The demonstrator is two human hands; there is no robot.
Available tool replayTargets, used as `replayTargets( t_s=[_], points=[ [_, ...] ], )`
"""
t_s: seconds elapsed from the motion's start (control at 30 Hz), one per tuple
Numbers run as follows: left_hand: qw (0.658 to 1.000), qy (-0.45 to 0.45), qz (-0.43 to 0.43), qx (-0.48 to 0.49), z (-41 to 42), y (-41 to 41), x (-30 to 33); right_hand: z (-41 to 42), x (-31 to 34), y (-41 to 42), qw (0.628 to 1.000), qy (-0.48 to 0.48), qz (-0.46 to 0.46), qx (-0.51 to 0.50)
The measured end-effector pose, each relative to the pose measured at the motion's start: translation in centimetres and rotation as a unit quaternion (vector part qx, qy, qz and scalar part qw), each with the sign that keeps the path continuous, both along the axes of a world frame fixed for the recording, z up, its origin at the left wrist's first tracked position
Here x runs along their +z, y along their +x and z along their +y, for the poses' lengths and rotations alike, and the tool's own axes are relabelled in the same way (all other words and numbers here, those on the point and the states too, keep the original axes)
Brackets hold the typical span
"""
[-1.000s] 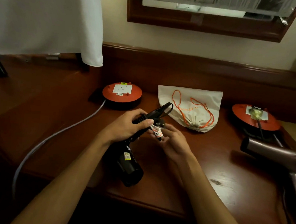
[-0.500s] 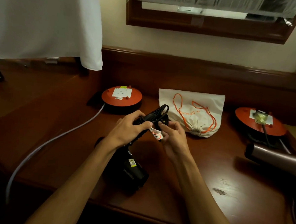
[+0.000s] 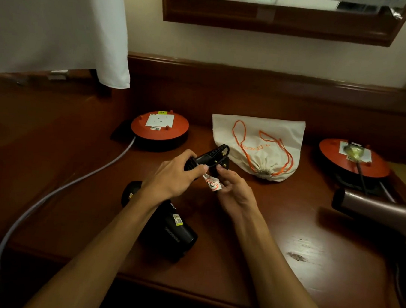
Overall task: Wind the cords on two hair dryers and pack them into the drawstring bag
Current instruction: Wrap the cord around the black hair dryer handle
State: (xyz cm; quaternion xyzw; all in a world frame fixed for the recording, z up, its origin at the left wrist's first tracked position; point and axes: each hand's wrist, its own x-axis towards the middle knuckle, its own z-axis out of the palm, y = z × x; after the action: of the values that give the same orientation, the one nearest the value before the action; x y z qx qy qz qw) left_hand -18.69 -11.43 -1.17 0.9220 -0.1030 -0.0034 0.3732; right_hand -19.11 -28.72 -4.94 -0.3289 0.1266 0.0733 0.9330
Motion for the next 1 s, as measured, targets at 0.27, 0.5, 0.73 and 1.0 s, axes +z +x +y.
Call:
replayTargets(
  t_s=[0.27,0.5,0.73,1.0],
  points=[
    [0.999,-0.025,0.020,0.034,-0.4,-0.1,0.6,-0.1,0.5,-0.6,1.000,-0.008,-0.007,-0.015],
    [0.997,-0.027,0.000,0.067,-0.6,-0.7,1.1,-0.1,1.0,-1.3,0.999,-0.008,-0.046,-0.019],
    [0.995,-0.021,-0.044,0.088,-0.9,-1.2,1.7,-0.8,0.1,-1.3,0.993,-0.001,-0.116,0.003],
    [0.994,-0.044,-0.033,0.090,-1.5,-1.3,1.8,-1.4,0.3,-1.6,0.982,0.051,-0.179,0.041]
  ],
)
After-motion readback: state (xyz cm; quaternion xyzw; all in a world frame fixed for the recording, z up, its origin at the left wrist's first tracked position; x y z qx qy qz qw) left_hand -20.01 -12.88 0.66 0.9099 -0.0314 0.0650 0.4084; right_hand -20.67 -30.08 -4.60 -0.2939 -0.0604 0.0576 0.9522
